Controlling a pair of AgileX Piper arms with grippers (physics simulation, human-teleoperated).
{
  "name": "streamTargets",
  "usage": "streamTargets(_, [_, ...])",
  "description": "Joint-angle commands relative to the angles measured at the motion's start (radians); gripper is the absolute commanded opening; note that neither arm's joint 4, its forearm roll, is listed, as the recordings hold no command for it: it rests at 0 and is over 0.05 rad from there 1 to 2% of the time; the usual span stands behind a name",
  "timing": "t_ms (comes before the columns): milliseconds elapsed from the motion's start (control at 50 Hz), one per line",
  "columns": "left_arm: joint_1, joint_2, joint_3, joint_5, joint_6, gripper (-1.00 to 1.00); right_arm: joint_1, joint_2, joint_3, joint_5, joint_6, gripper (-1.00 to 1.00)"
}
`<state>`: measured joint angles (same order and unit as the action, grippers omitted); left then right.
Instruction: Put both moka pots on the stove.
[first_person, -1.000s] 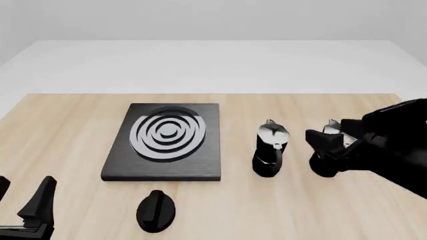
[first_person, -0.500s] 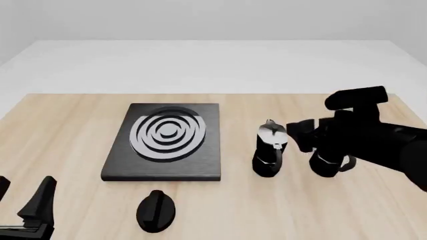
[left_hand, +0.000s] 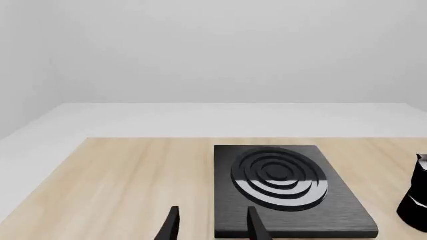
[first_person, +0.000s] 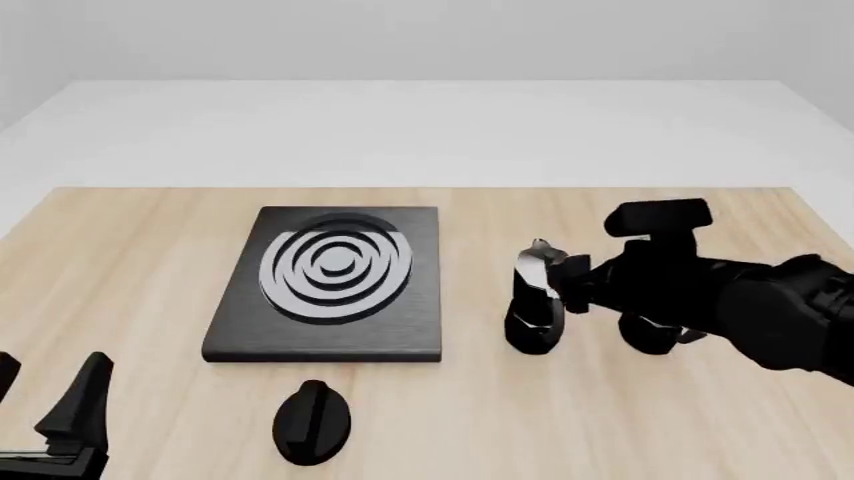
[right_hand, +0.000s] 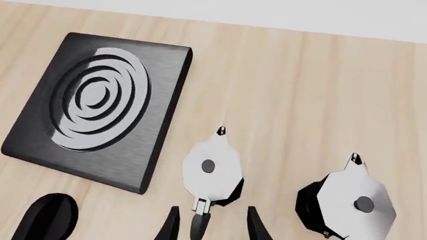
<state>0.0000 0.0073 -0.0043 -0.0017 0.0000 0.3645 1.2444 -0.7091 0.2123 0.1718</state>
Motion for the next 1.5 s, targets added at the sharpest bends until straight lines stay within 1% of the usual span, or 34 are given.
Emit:
streamTargets(20, [0.000, 0.000, 0.000, 0.000, 0.000, 1.00, 0.004, 0.064, 0.016, -0.052, 0.017, 1.00])
streamTargets(280, [0.000, 0.000, 0.000, 0.000, 0.000, 1.00, 0.010, 0.112, 0.032, -0.089, 0.033, 1.00])
streamTargets(680, [0.000, 0.000, 0.000, 0.000, 0.000, 1.00, 0.050, 0.154, 0.069, -0.134, 0.067, 1.00])
streamTargets(960, [0.000, 0.000, 0.000, 0.000, 0.000, 1.00, 0.045, 0.177, 0.091, -0.169, 0.078, 1.00])
streamTargets(1140, [0.000, 0.000, 0.000, 0.000, 0.000, 1.00, 0.045, 0.187, 0.095, -0.186, 0.069, 1.00])
streamTargets(1180, [0.000, 0.000, 0.000, 0.000, 0.000, 1.00, 0.025, 0.169, 0.099, -0.197, 0.031, 1.00])
streamTargets(1200, [0.000, 0.000, 0.000, 0.000, 0.000, 1.00, -0.003, 0.155, 0.102, -0.205, -0.003, 1.00])
streamTargets(1220, [0.000, 0.000, 0.000, 0.000, 0.000, 1.00, -0.003, 0.154, 0.102, -0.205, -0.003, 1.00])
streamTargets(1240, [0.000, 0.000, 0.000, 0.000, 0.000, 1.00, -0.008, 0.155, 0.102, -0.209, -0.019, -1.00])
streamTargets(1260, [0.000, 0.000, 0.000, 0.000, 0.000, 1.00, 0.002, 0.150, 0.102, -0.209, -0.016, -1.00])
streamTargets(1340, [0.000, 0.000, 0.000, 0.000, 0.000, 1.00, 0.013, 0.128, 0.104, -0.210, -0.053, -1.00])
streamTargets(1380, [0.000, 0.000, 0.000, 0.000, 0.000, 1.00, 0.020, 0.122, 0.103, -0.207, -0.055, -1.00])
streamTargets(1400, [0.000, 0.000, 0.000, 0.000, 0.000, 1.00, 0.024, 0.109, 0.104, -0.213, -0.075, -1.00])
streamTargets(1460, [0.000, 0.000, 0.000, 0.000, 0.000, 1.00, 0.028, 0.106, 0.104, -0.215, -0.076, -1.00])
streamTargets(1500, [0.000, 0.000, 0.000, 0.000, 0.000, 1.00, 0.044, 0.081, 0.110, -0.233, -0.116, -1.00])
